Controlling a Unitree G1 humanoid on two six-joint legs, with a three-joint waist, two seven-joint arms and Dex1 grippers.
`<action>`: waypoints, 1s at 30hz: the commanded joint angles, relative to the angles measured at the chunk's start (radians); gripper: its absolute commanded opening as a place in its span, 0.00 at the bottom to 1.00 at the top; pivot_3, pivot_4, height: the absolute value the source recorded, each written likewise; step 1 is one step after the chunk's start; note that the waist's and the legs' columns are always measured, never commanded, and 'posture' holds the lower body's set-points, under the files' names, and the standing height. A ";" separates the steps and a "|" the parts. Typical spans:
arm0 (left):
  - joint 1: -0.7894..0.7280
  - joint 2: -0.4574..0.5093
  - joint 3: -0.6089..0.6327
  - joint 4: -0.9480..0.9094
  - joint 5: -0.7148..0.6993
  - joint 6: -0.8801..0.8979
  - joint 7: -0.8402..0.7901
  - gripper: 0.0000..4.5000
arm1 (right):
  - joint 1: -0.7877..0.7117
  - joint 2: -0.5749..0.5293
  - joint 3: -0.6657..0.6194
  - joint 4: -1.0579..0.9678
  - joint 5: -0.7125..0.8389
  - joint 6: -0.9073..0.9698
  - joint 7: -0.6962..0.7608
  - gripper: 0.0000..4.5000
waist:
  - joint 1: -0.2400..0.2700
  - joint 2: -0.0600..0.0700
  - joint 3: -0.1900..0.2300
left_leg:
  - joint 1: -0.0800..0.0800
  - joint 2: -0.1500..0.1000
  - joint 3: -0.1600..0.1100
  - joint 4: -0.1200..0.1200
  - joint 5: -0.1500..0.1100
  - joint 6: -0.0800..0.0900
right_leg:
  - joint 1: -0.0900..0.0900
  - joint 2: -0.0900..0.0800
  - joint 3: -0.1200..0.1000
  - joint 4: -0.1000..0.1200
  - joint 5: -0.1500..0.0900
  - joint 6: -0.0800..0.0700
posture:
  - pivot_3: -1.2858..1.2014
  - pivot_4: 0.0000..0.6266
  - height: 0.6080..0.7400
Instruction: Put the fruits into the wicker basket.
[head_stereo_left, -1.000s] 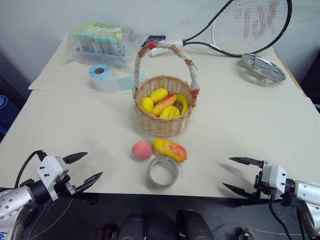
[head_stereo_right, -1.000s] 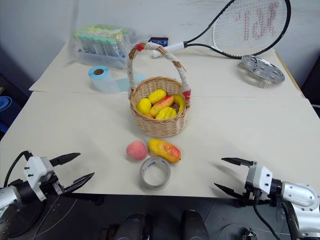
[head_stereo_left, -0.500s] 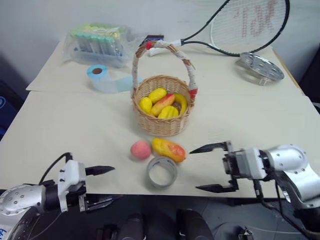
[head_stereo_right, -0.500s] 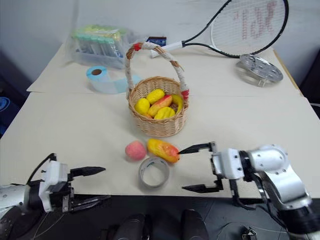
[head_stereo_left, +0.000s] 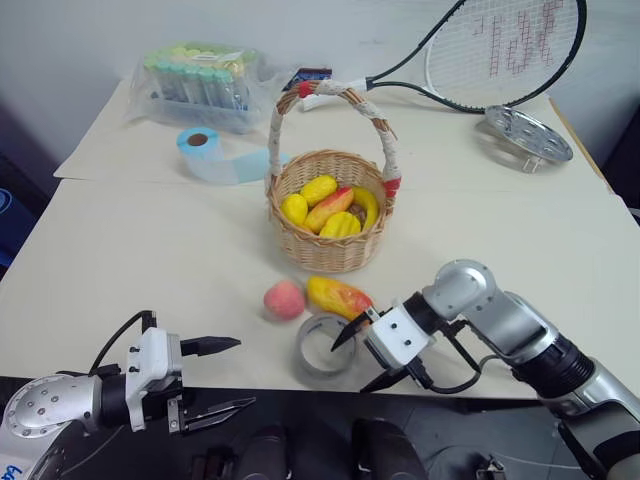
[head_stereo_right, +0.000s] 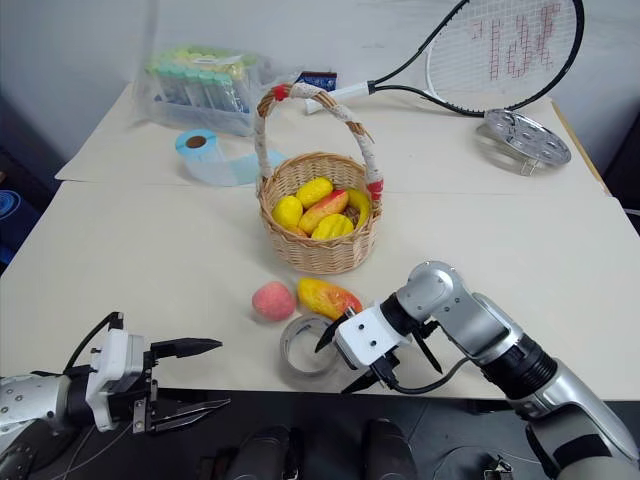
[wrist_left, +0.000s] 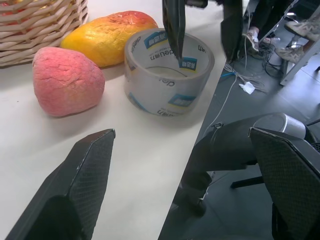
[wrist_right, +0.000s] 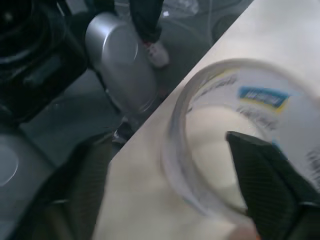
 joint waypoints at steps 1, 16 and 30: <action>0.013 -0.002 0.030 -0.036 -0.012 -0.018 -0.005 1.00 | 0.000 0.026 0.013 0.003 -0.030 -0.026 -0.014 0.49 | -0.004 0.000 0.000 | 0.000 0.000 0.000 0.000 0.000 0.000 | 0.000 0.000 0.000 0.001 0.000 0.000 | 0.52 0.24 1.00; -0.075 -0.015 0.061 -0.084 -0.071 -0.014 0.047 1.00 | 0.172 -0.193 -0.362 -0.221 0.730 0.197 -0.021 0.03 | -0.013 -0.001 0.001 | 0.002 0.000 -0.002 0.003 -0.003 0.003 | 0.003 -0.001 0.000 0.002 0.000 0.000 | 0.52 0.24 1.00; -0.378 -0.101 -0.080 -0.005 -0.083 -0.011 0.149 1.00 | -0.327 -0.318 -0.357 1.248 -0.071 -0.289 -0.184 0.11 | -0.022 0.003 0.002 | 0.001 0.002 0.004 0.001 0.000 -0.001 | 0.002 0.005 0.001 -0.002 0.000 0.000 | 0.52 0.24 1.00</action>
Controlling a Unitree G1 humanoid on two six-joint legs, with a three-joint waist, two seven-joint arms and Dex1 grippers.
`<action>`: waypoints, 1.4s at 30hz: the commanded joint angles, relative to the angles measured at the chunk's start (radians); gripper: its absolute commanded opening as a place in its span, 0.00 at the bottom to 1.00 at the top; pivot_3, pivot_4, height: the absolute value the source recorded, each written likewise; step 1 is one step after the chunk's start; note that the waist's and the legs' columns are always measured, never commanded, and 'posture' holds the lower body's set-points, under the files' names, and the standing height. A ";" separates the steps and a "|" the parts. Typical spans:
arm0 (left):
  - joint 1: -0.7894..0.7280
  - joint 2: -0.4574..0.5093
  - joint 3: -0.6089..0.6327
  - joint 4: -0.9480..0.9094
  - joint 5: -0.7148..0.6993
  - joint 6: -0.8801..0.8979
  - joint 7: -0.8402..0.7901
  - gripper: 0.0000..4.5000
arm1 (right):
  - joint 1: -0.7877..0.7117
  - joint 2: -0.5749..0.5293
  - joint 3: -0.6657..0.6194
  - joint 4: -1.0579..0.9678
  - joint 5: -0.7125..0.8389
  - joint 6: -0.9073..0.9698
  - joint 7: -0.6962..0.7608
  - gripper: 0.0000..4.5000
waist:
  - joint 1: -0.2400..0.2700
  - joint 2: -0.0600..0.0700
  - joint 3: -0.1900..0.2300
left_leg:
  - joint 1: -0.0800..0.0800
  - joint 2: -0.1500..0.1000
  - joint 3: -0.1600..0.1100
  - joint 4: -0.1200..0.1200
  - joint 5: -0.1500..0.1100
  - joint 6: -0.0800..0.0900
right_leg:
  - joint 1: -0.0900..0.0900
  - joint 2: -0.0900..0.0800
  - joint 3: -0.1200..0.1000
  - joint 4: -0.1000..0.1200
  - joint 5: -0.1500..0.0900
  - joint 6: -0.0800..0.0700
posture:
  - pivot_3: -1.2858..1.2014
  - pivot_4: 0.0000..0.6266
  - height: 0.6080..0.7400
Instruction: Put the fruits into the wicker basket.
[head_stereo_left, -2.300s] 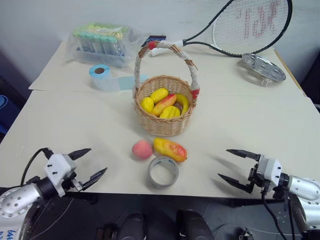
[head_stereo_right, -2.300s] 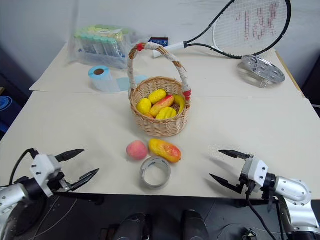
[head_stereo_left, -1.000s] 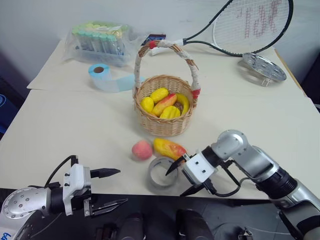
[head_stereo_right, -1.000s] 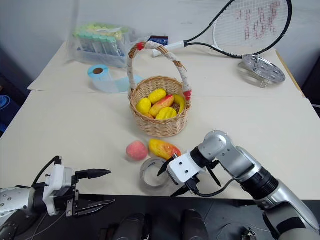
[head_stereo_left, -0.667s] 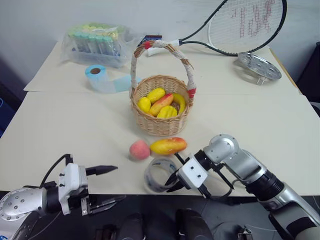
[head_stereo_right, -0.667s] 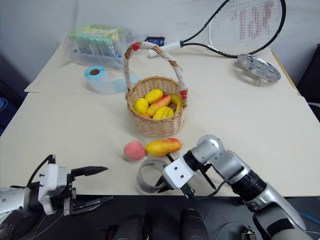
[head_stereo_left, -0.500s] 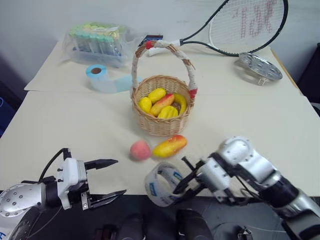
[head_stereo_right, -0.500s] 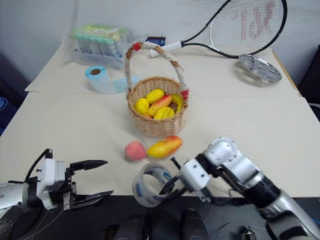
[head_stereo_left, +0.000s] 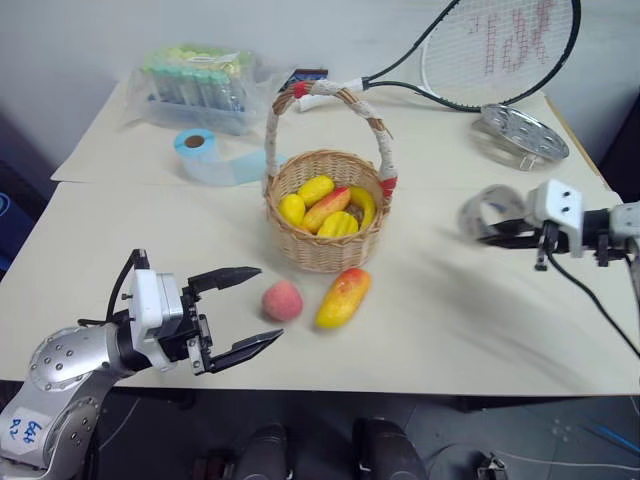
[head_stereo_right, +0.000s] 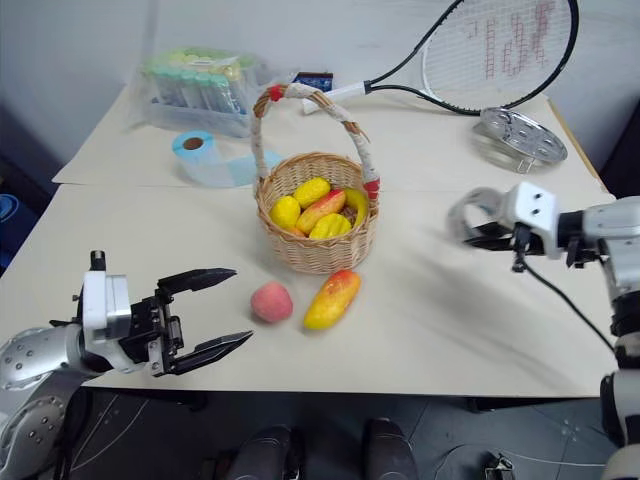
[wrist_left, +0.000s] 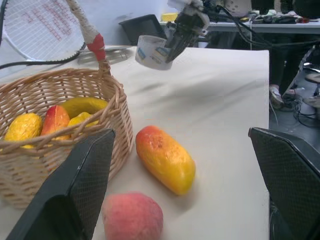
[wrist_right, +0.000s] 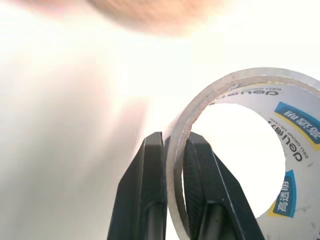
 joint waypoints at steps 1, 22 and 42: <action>-0.017 -0.003 -0.017 0.015 0.020 -0.022 0.005 1.00 | -0.065 0.026 0.022 0.190 -0.116 0.012 -0.065 0.19 | -0.005 0.000 0.000 | 0.000 0.001 0.002 -0.001 0.000 0.000 | -0.001 0.002 0.000 0.001 0.000 0.000 | 0.52 0.24 1.00; 0.299 0.009 0.325 0.231 0.124 -0.128 -0.021 1.00 | 0.052 -0.006 -0.326 0.113 0.123 -0.150 0.245 0.99 | -0.003 0.001 0.004 | 0.001 0.000 0.022 0.003 0.000 0.005 | -0.012 -0.001 0.013 0.008 0.004 0.007 | 0.52 0.24 1.00; 0.177 0.171 0.203 0.289 0.076 0.008 -0.124 1.00 | 1.025 0.496 -0.270 -1.248 0.421 0.058 -0.022 0.99 | 0.035 -0.013 -0.008 | 0.003 0.006 0.020 0.003 -0.013 0.002 | -0.012 -0.006 0.010 0.007 0.006 0.001 | 0.52 0.24 1.00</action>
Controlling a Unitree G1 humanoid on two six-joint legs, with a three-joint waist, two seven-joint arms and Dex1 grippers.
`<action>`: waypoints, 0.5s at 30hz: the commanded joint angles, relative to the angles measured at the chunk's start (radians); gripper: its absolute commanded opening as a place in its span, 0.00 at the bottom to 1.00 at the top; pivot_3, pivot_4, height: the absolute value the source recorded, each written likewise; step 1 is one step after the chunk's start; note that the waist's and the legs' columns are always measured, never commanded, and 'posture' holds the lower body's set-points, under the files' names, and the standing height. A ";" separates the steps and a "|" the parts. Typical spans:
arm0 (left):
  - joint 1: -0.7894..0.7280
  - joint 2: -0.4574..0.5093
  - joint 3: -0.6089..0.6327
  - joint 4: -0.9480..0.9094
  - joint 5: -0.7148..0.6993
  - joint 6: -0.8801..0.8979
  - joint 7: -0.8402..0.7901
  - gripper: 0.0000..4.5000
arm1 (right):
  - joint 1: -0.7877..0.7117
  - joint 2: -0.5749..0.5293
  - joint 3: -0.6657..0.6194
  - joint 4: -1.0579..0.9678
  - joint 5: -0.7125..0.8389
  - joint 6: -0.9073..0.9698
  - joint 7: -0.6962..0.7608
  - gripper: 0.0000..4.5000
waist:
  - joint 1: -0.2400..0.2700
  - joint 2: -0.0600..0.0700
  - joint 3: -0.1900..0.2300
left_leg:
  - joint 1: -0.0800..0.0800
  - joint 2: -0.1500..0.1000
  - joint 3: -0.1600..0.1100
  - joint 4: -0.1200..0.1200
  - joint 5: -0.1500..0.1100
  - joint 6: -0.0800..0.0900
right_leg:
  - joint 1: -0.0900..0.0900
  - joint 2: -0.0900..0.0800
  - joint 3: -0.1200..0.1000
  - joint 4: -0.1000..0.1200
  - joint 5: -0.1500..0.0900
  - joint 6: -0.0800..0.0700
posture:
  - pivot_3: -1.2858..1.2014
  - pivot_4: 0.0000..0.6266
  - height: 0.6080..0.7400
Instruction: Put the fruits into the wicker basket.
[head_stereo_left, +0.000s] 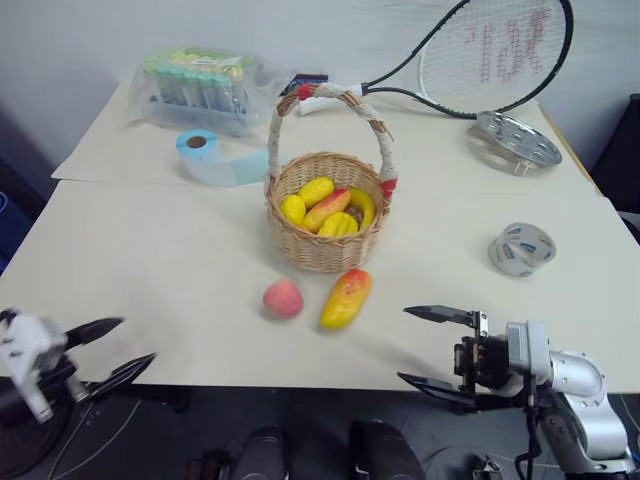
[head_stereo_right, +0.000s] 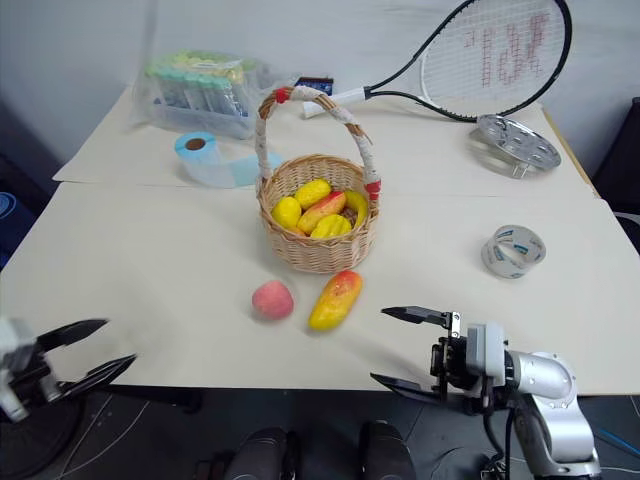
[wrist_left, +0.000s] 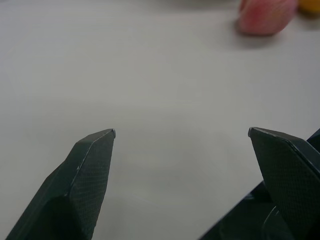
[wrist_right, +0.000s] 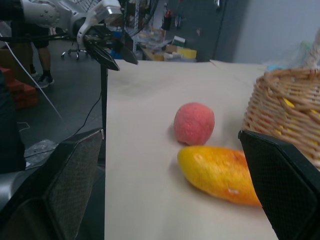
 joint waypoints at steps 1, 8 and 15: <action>-0.215 0.041 -0.184 -0.043 0.005 0.064 0.017 1.00 | 0.012 0.004 0.017 -0.011 -0.024 -0.055 -0.010 0.99 | -0.001 0.005 -0.001 | 0.000 0.000 0.000 0.000 0.002 -0.003 | 0.000 0.000 0.000 0.000 0.000 0.000 | 0.52 0.24 1.00; -0.618 -0.059 -0.526 0.106 0.124 0.084 0.011 1.00 | -0.011 0.004 0.063 0.022 -0.042 -0.069 -0.020 0.99 | -0.021 0.006 -0.002 | 0.000 0.001 0.005 0.000 0.006 -0.001 | -0.001 0.007 -0.005 0.006 0.000 0.000 | 0.52 0.24 1.00; -0.700 -0.151 -0.657 0.210 0.219 0.021 0.003 1.00 | -0.015 0.009 0.062 0.043 -0.064 -0.091 -0.070 0.99 | -0.026 0.006 -0.002 | 0.000 0.003 0.008 0.002 0.006 0.000 | -0.002 0.014 -0.006 0.006 0.000 0.001 | 0.52 0.24 1.00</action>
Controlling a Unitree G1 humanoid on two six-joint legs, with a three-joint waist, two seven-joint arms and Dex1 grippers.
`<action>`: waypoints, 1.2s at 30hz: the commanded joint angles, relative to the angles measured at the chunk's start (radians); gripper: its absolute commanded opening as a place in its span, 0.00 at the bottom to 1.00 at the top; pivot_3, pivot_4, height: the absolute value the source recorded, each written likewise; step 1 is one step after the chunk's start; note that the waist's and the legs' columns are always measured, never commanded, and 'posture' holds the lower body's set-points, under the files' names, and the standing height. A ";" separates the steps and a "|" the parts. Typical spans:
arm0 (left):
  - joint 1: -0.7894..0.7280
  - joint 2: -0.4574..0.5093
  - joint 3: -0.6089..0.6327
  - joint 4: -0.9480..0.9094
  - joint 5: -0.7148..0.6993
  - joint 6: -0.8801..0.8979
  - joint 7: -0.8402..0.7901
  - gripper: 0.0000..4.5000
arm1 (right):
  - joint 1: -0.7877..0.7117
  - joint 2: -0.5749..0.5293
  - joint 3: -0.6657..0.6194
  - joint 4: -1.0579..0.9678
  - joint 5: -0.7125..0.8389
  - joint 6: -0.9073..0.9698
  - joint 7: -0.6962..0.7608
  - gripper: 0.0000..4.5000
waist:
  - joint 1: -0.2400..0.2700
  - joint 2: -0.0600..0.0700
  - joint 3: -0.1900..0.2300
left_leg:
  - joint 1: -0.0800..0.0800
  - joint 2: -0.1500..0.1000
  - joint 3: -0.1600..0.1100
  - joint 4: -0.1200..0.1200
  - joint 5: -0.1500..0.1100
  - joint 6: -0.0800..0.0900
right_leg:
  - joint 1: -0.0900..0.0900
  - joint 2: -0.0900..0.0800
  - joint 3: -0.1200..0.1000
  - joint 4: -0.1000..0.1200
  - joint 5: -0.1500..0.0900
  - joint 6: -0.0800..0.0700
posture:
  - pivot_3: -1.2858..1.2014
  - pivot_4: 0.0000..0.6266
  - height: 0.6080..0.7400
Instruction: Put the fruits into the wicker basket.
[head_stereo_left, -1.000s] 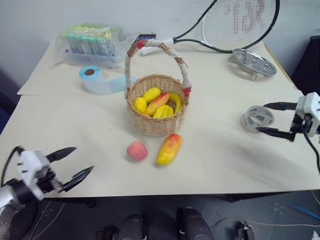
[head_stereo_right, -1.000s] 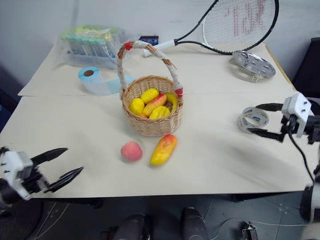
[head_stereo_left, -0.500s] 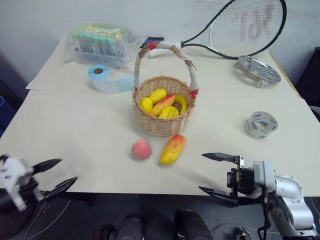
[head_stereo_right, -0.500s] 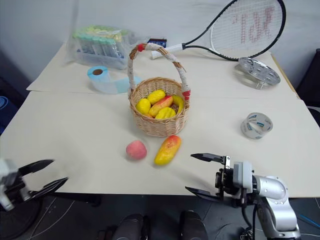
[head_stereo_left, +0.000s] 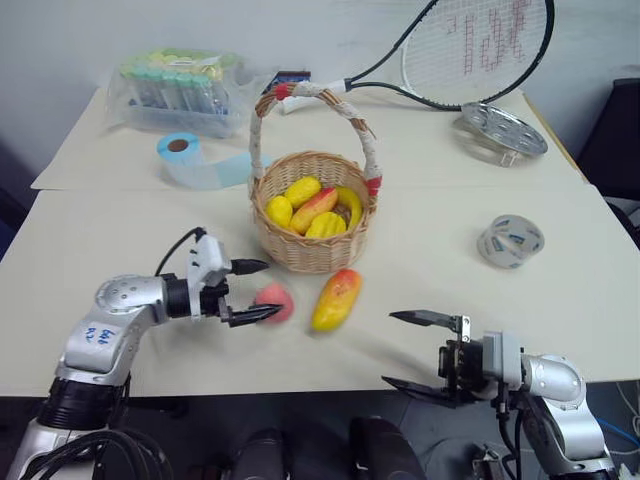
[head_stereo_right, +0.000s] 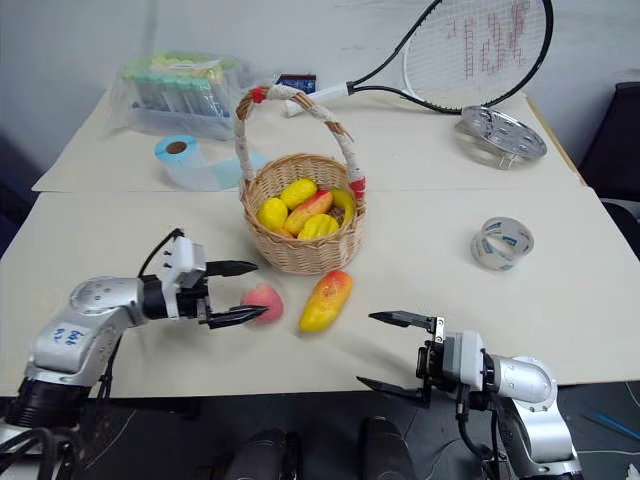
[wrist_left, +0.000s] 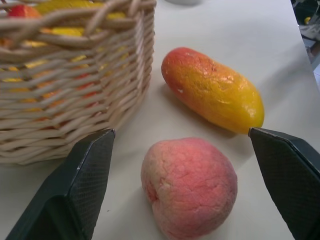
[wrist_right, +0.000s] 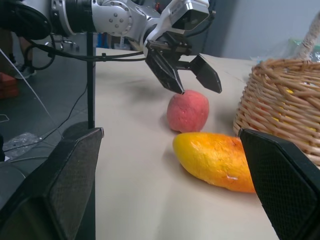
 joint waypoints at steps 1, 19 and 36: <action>-0.020 -0.026 -0.051 0.026 0.055 -0.043 -0.004 1.00 | 0.002 0.002 -0.006 -0.003 0.000 -0.025 -0.025 0.99 | 0.002 0.000 0.000 | 0.000 0.000 0.000 0.000 0.000 0.000 | 0.000 0.000 0.000 0.000 0.000 0.000 | 0.52 0.24 1.00; -0.306 -0.151 0.118 -0.040 -0.020 -0.053 0.202 0.59 | -0.105 0.078 -0.068 -0.092 0.142 0.130 -0.311 1.00 | 0.028 -0.002 0.001 | -0.002 0.000 -0.005 0.006 0.000 -0.001 | 0.001 -0.007 0.003 0.000 0.000 0.000 | 0.52 0.24 1.00; -0.420 -0.199 0.089 0.268 0.118 -0.277 0.175 0.99 | -0.099 0.035 -0.045 -0.112 0.126 0.241 -0.330 1.00 | 0.018 -0.002 0.001 | -0.004 -0.001 0.000 0.007 0.001 0.003 | 0.000 0.001 0.001 0.001 0.002 0.004 | 0.52 0.24 1.00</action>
